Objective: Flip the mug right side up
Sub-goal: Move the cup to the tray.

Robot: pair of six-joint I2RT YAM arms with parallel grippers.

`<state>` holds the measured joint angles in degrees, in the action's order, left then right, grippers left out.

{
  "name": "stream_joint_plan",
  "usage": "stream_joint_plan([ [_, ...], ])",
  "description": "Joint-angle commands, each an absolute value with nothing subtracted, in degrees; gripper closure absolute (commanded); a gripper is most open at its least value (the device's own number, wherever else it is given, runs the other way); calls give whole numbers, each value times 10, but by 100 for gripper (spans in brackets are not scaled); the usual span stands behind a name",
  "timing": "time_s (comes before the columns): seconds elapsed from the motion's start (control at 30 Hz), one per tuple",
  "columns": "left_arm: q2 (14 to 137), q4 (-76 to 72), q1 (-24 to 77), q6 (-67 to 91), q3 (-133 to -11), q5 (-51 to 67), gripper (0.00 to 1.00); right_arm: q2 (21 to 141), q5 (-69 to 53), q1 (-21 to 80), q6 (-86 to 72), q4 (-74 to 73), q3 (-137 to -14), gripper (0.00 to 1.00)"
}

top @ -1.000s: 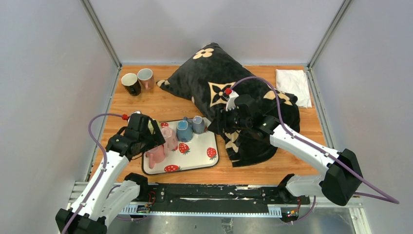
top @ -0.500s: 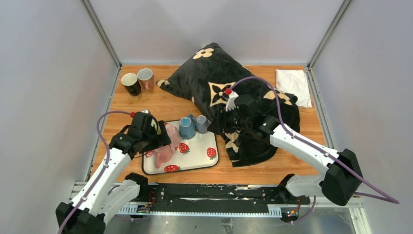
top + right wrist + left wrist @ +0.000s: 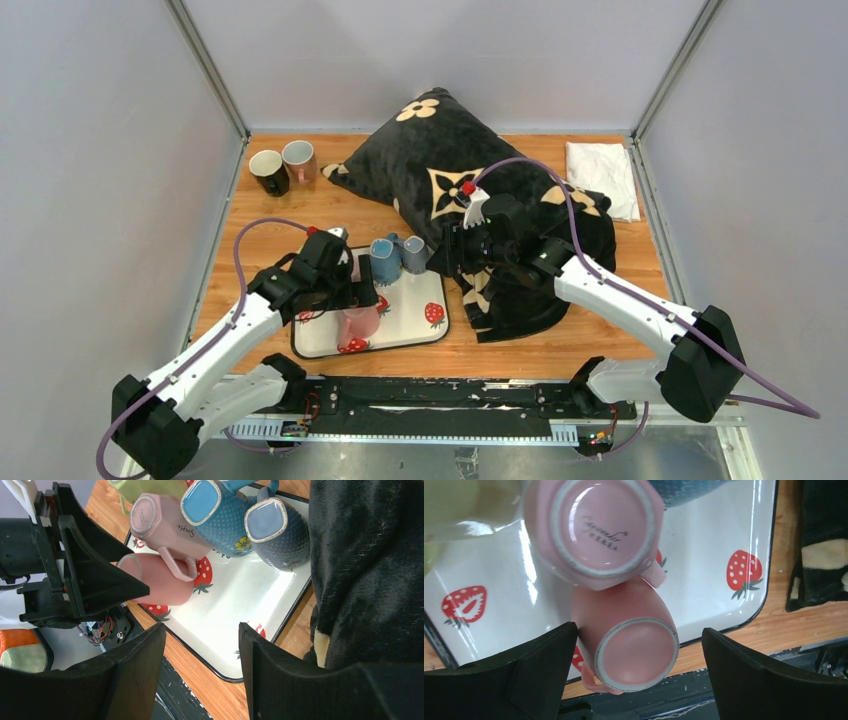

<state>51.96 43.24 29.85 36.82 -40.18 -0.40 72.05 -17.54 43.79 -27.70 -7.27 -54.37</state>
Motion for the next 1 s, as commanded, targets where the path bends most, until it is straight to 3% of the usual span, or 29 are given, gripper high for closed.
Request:
stream_joint_plan([
  [0.0, 542, 382, 344, 390, -423, 9, 0, 702, -174, 445, -282, -70, -535, 40],
  [0.97, 553, 449, 479, 378, -411, 2, 0, 677, -174, 453, -307, -64, -508, 40],
])
